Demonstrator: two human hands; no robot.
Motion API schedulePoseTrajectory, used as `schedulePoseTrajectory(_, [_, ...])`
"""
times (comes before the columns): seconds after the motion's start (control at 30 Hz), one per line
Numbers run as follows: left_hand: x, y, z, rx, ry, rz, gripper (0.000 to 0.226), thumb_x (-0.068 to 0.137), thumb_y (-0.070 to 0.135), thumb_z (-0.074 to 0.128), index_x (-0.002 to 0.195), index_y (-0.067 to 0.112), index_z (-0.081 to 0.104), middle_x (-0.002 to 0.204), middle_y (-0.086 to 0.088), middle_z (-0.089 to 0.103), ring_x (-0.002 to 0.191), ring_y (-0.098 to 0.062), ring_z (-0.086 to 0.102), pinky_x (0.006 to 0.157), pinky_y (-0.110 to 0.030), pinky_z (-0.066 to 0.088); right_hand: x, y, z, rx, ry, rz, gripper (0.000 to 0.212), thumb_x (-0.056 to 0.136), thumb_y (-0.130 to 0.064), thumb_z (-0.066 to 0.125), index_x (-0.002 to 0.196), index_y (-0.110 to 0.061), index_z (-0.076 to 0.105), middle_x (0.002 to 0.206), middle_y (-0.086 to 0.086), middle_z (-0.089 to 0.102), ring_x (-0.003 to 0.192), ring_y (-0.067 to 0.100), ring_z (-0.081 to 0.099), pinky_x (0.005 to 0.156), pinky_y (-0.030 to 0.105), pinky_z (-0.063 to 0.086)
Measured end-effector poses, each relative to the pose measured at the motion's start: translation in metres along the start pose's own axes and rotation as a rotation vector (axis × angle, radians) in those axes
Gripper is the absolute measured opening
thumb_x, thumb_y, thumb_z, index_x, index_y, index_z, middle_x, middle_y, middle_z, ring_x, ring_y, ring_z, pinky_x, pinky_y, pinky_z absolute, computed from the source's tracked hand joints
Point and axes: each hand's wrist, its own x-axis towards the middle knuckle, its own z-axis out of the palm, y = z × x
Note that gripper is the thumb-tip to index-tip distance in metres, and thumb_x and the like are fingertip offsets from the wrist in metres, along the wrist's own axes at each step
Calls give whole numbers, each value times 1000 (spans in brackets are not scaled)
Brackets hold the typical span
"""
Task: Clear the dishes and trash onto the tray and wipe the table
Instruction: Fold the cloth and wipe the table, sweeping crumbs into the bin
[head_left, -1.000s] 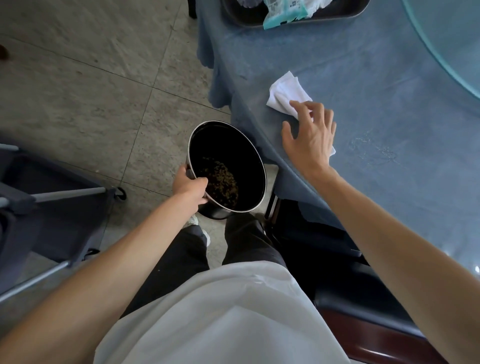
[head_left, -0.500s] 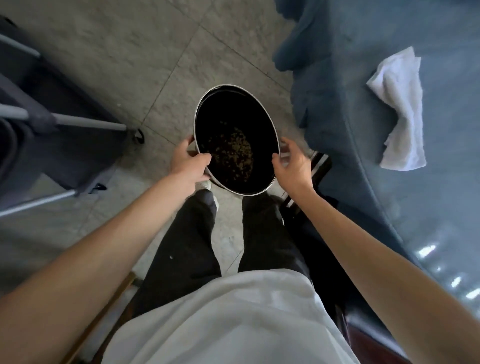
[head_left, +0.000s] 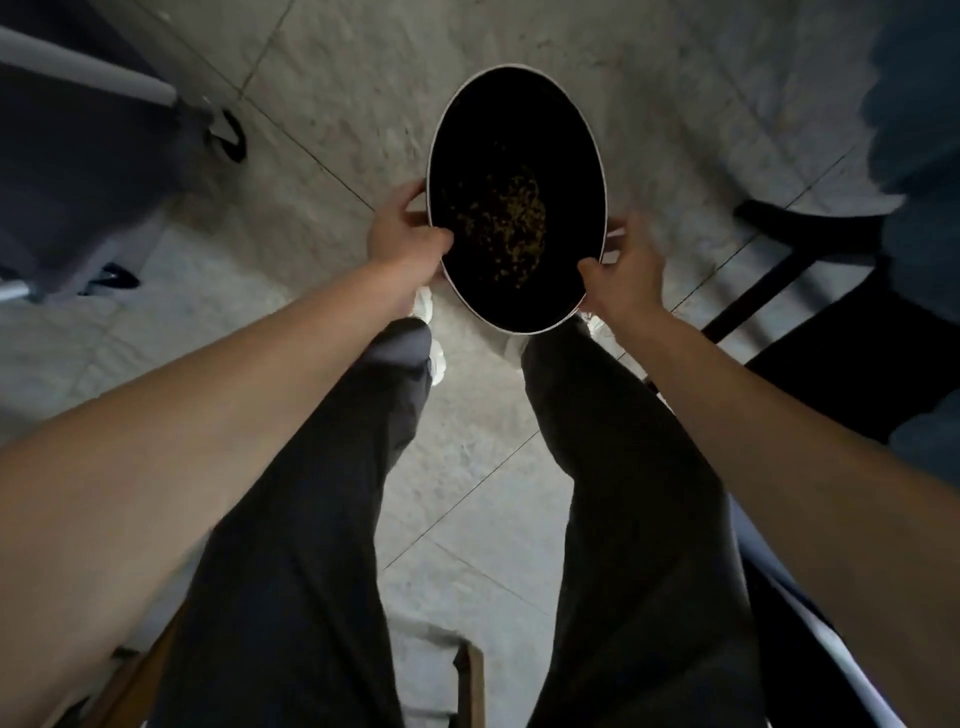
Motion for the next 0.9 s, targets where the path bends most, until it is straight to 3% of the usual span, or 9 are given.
schedulePoseTrajectory(0.13, [58,-31,16,-39,-42,-11,70,81,-11,54,138,30,57,120,4,61,98,-20,68,53,-26,58,41,28,35,0,31,49,38,83,1,67,108,-24,53,101,-4,63,90,24,69,72,54,63])
schedulePoseTrajectory(0.33, [101,-60,23,-63,-80,-19,73,80,-14,53,137,30,61,127,5,62,103,-19,68,57,-25,59,67,50,66,7,51,102,39,83,5,63,114,-17,55,102,-1,64,92,22,68,73,52,64])
schedulePoseTrajectory(0.63, [121,-77,30,-65,-86,-14,67,86,-11,59,140,29,60,133,13,63,90,-6,69,57,-22,58,76,76,91,48,91,156,43,85,8,61,113,-24,54,97,-13,62,88,13,68,78,47,64])
schedulePoseTrajectory(0.73, [120,-69,33,-19,-53,-56,56,91,-4,53,134,31,64,114,15,69,77,-2,67,52,-19,56,68,70,86,34,99,127,42,86,3,64,118,-24,56,101,-8,64,92,16,69,81,47,63])
schedulePoseTrajectory(0.83, [105,-50,33,68,-70,-94,53,92,6,48,134,34,61,99,16,67,78,-4,64,46,-17,53,54,56,70,18,130,65,42,87,-11,71,122,-30,56,115,1,63,104,22,66,85,45,61])
schedulePoseTrajectory(0.9, [88,-39,31,140,-66,-48,65,93,14,51,153,36,39,125,15,61,100,-7,63,70,-22,58,39,43,53,1,140,-16,43,88,-22,74,126,-32,57,123,2,61,111,20,62,86,32,57])
